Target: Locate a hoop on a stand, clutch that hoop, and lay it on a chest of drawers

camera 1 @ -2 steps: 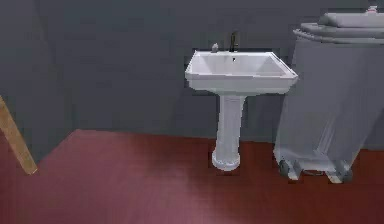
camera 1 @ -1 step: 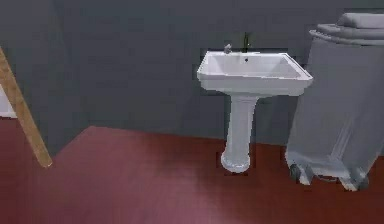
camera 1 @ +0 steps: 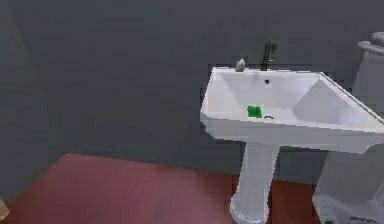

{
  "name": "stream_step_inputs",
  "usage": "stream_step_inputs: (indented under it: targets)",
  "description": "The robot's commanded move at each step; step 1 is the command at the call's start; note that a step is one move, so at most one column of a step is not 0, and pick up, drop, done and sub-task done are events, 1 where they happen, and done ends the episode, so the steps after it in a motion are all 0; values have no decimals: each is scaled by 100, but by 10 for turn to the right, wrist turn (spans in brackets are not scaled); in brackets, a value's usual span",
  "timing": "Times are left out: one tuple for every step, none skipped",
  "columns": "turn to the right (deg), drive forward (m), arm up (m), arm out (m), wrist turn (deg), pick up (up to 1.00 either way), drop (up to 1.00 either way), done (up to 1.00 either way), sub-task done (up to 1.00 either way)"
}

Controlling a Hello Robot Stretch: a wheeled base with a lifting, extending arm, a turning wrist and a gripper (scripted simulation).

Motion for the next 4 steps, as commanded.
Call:
stream_step_inputs:
  targets:
    - [-450, 0, 0, 0, 0, 0, 0, 0, 0]
    - [-210, 0, 0, 0, 0, 0, 0, 0, 0]
    - [0, 100, 0, 0, 0, 0, 0, 0, 0]
    - [-30, 0, 0, 0, 0, 0, 0, 0, 0]
